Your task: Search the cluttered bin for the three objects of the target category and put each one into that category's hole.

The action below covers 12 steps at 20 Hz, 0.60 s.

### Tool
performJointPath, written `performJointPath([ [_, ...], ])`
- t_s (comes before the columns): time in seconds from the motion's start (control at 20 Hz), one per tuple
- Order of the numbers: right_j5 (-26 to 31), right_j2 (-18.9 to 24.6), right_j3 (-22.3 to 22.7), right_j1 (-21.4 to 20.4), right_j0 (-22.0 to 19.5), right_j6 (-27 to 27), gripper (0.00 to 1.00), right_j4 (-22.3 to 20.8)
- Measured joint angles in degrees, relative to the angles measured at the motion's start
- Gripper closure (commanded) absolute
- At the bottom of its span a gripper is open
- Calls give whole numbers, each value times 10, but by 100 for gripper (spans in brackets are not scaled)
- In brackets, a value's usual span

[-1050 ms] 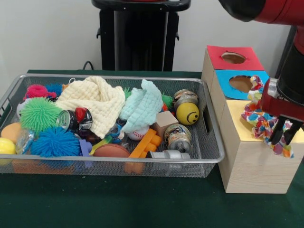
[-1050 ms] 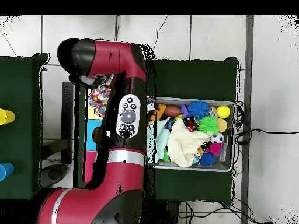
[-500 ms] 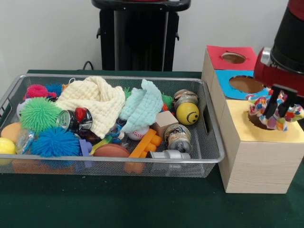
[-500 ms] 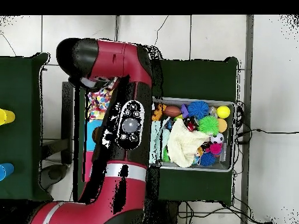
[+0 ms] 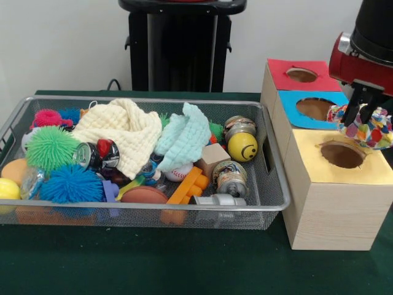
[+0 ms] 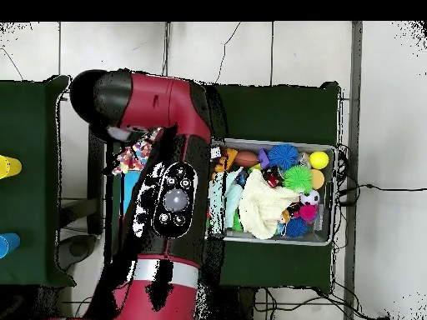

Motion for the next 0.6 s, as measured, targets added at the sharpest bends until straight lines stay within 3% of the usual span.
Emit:
performJointPath([
  [0.6, -132, 0, 95, -1, 25, 0, 100, -4],
])
